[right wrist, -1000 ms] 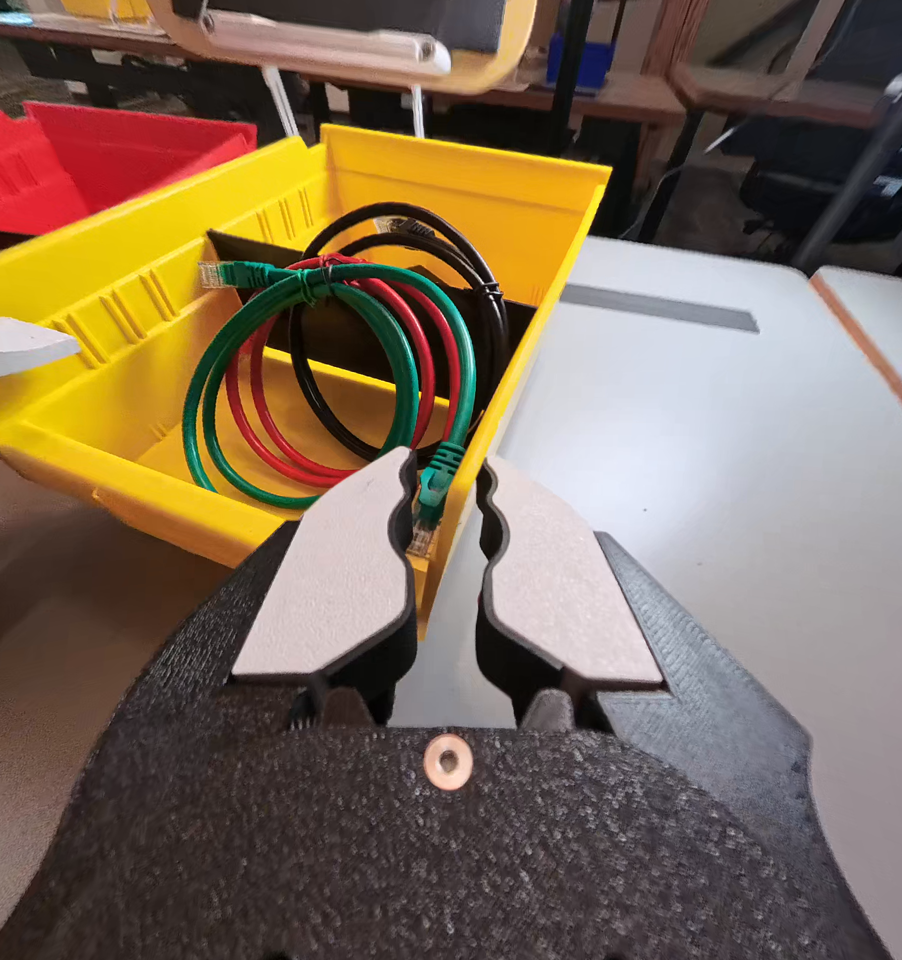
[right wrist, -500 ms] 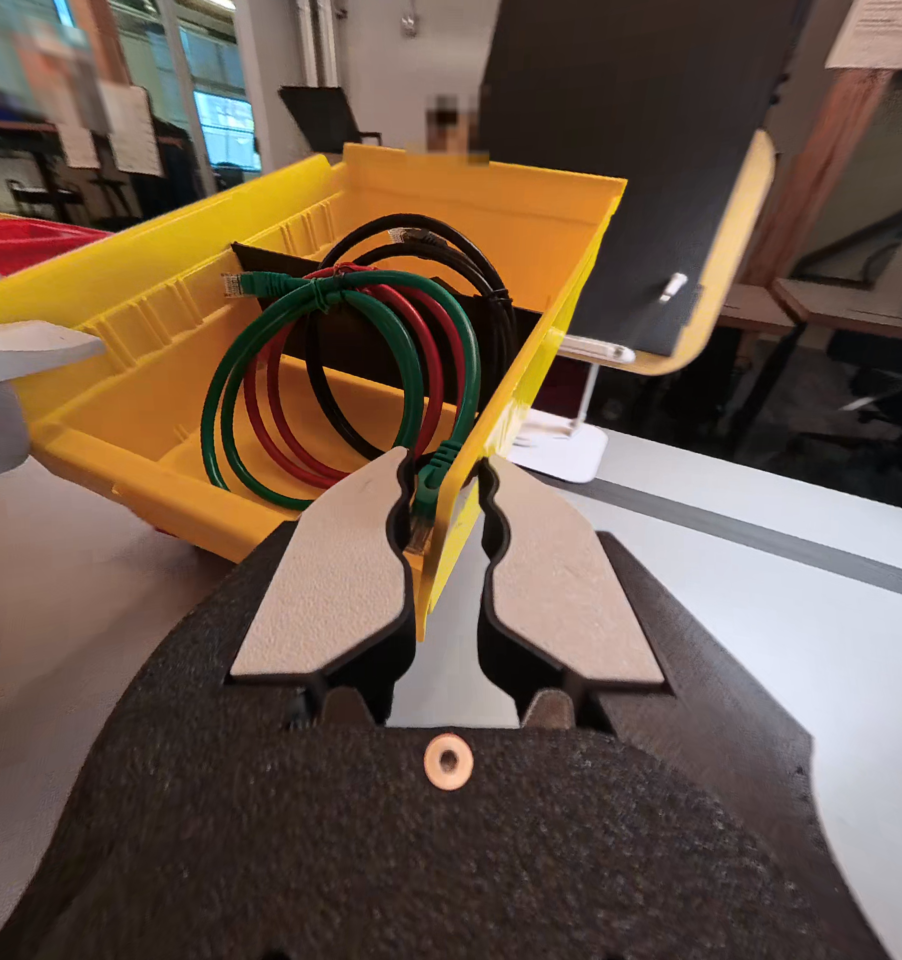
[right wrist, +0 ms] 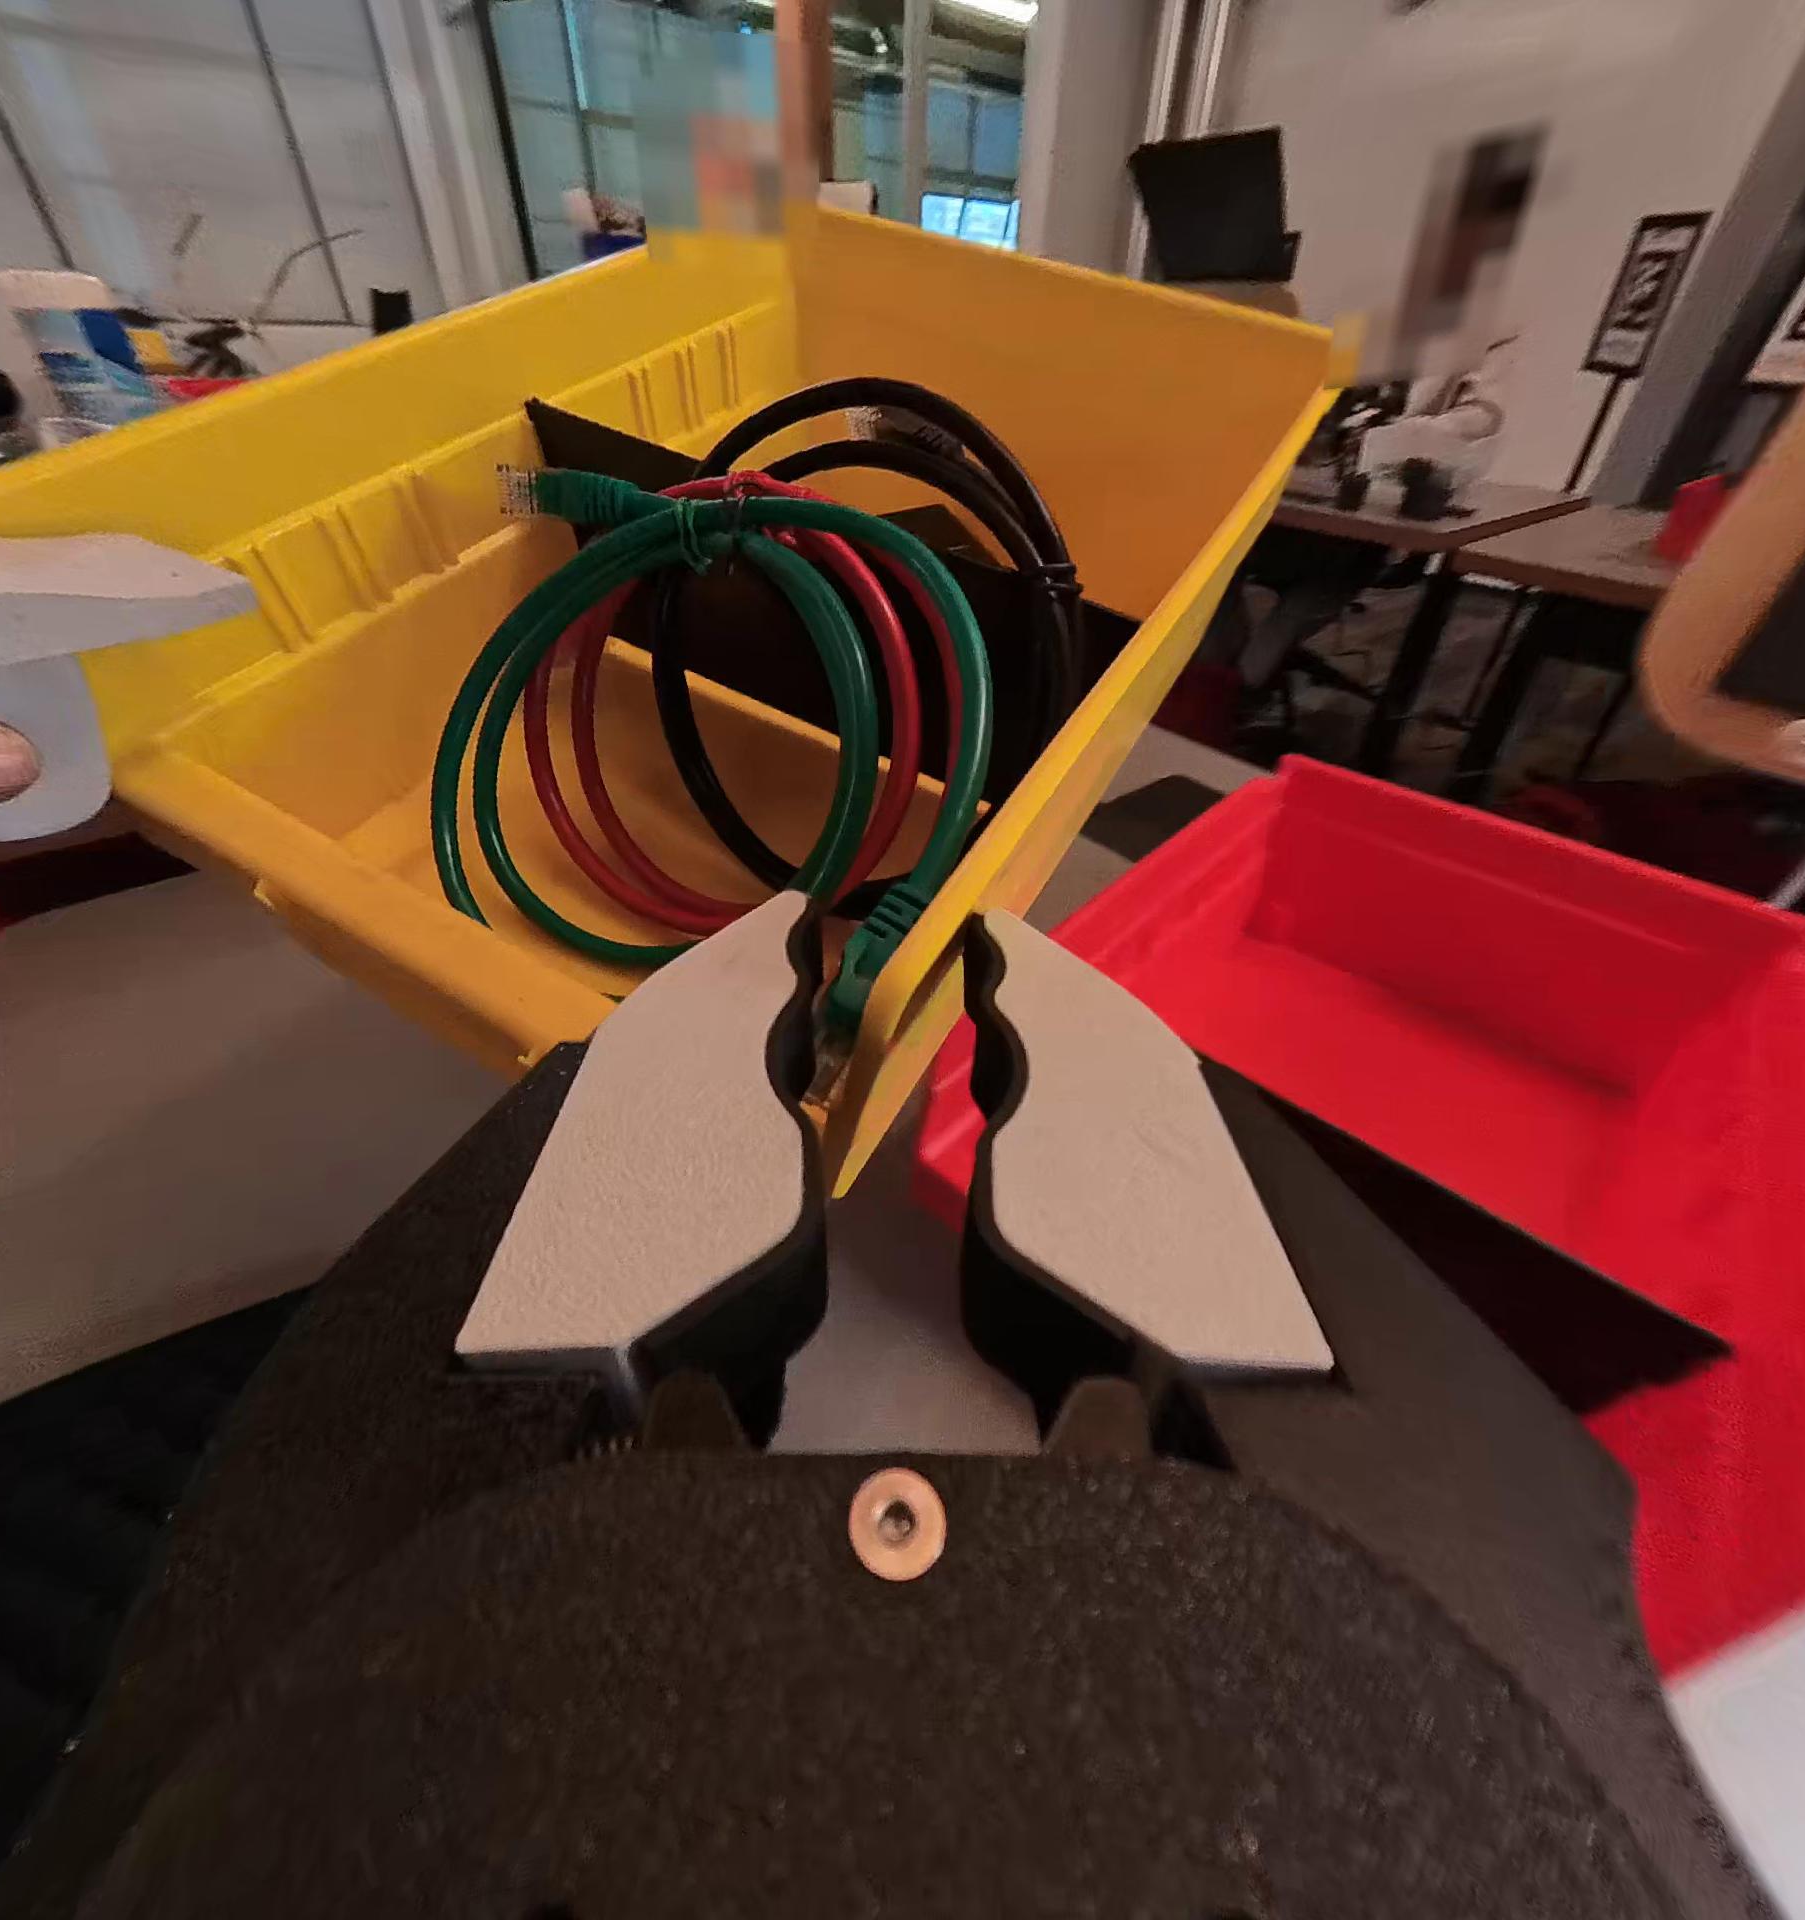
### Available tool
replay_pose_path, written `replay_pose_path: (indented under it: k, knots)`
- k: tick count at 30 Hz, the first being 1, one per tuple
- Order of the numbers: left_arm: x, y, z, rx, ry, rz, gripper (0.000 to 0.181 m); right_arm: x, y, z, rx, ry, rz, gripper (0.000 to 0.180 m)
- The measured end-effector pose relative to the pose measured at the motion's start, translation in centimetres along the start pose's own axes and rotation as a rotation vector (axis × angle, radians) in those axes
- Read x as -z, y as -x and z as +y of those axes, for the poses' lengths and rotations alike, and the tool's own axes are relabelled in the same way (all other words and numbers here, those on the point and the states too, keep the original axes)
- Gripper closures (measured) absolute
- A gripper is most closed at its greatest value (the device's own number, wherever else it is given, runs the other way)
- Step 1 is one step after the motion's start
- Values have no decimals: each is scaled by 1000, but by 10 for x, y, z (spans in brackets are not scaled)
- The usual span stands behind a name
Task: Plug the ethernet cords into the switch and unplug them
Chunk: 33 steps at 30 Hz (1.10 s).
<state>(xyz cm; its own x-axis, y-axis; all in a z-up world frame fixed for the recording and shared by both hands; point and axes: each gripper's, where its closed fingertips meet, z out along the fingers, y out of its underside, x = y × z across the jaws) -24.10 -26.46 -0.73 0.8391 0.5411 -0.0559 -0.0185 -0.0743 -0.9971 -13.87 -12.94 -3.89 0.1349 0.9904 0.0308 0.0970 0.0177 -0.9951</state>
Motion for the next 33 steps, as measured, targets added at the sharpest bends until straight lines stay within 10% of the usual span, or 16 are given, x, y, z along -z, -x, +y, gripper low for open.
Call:
replay_pose_path:
  k: [20,28,33]
  knots:
    - [-48,23,149,127,241,55,168,-36,2,114,-30,236,-10,150]
    - [-39,19,94,-118,150,81,128,5,-9,82,135,200,-215,129]
    - [-31,-47,87,-350,250,368,126,15,-61,112,439,484,-302,117]
